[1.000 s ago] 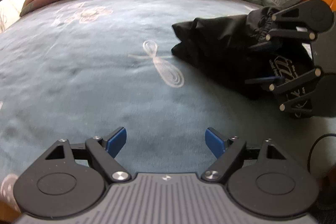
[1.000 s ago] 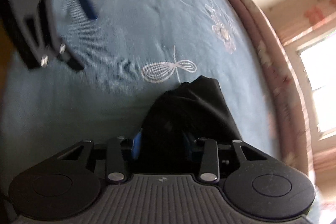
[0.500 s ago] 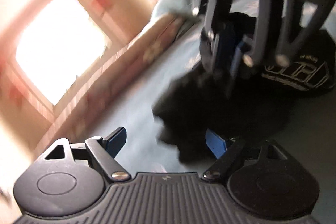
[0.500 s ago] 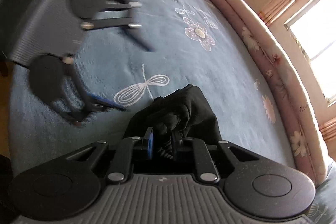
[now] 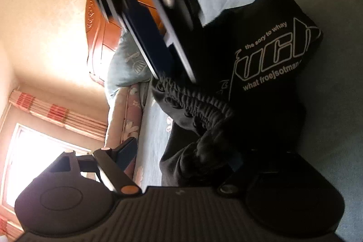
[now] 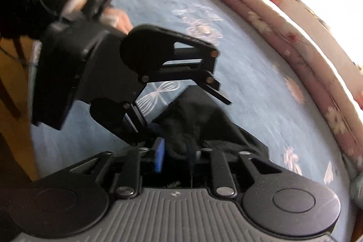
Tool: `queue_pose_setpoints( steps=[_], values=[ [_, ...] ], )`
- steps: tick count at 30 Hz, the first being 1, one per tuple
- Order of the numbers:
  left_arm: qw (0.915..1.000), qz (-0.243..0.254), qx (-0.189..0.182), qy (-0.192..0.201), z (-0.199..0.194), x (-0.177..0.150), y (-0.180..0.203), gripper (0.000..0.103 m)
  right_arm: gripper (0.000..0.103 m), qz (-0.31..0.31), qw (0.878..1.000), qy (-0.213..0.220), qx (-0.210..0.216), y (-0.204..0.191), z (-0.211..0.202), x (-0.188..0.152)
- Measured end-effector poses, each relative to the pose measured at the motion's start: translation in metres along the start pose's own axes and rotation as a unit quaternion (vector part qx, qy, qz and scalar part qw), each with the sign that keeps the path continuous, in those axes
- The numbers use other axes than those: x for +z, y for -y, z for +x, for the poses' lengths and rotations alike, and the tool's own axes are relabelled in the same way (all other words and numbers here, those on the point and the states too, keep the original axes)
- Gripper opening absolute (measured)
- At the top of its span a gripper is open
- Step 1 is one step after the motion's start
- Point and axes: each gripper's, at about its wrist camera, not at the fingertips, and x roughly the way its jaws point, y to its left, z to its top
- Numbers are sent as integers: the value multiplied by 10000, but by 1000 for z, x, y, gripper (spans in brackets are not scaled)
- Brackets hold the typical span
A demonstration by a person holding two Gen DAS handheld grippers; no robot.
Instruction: Fold clothes
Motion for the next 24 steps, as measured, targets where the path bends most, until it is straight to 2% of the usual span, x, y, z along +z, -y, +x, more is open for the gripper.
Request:
queue_pose_setpoints(
  steps=[3,5,6,7,10,14,17,21,23,24],
  values=[
    [9997,227,-78,61,4,-2,2,78,41,252,9992,54,-298,8,-22,-16],
    [9987,497,-72,98,4,-2,6,61,44,514,9976,-8,-458,14,-29,-28],
    [9984,546,-104,107,4,-3,5,45,44,676,9963,-50,-531,18,-31,-34],
    [9985,523,-144,102,4,-3,3,34,44,844,9946,-105,-590,23,-31,-38],
    [9994,206,-226,137,1,-3,-12,29,44,1345,9875,-282,-767,31,-31,-59],
    [9975,-684,-152,110,1,-3,-46,24,44,1861,9776,-411,-892,34,-30,-83],
    [9885,-1511,-71,45,9,-4,-77,20,44,2141,9711,-426,-965,34,-31,-97],
    [9786,-2053,80,-53,24,-16,-98,19,45,2346,9627,-365,-1295,36,-21,-114],
    [9759,-2179,74,-123,31,-20,-104,19,60,2391,9594,-303,-1466,39,-12,-124],
    [9744,-2240,72,-160,34,-19,-107,19,61,2407,9591,-277,-1466,41,-8,-129]
  ],
)
